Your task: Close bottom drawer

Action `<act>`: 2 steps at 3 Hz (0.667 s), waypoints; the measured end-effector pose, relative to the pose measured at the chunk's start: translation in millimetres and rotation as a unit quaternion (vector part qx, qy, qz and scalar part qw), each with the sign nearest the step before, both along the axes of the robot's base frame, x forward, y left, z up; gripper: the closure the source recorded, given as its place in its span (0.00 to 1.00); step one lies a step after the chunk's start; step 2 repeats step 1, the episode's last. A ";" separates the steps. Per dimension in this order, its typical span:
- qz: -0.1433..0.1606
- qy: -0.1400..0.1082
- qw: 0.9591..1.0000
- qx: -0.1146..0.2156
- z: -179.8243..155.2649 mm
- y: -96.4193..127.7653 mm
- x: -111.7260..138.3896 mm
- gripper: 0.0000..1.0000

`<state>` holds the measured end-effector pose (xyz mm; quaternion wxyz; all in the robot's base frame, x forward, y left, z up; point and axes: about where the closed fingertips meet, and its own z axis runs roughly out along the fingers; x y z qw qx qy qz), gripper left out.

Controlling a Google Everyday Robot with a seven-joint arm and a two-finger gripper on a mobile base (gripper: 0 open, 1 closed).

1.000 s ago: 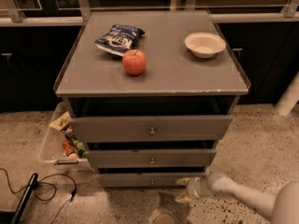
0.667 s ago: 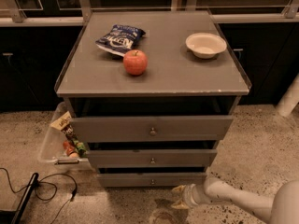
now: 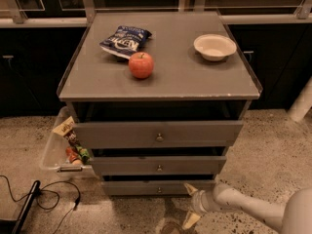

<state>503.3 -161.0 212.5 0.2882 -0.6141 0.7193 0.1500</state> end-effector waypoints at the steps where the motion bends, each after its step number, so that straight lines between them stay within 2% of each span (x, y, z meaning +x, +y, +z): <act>1: 0.000 0.000 1.000 0.000 0.0 0.0 0.0 0.00; 2: 0.000 0.000 1.000 0.000 0.0 0.0 0.0 0.00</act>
Offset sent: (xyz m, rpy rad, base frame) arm 0.0000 0.0000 0.0000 0.0000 0.0000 0.0000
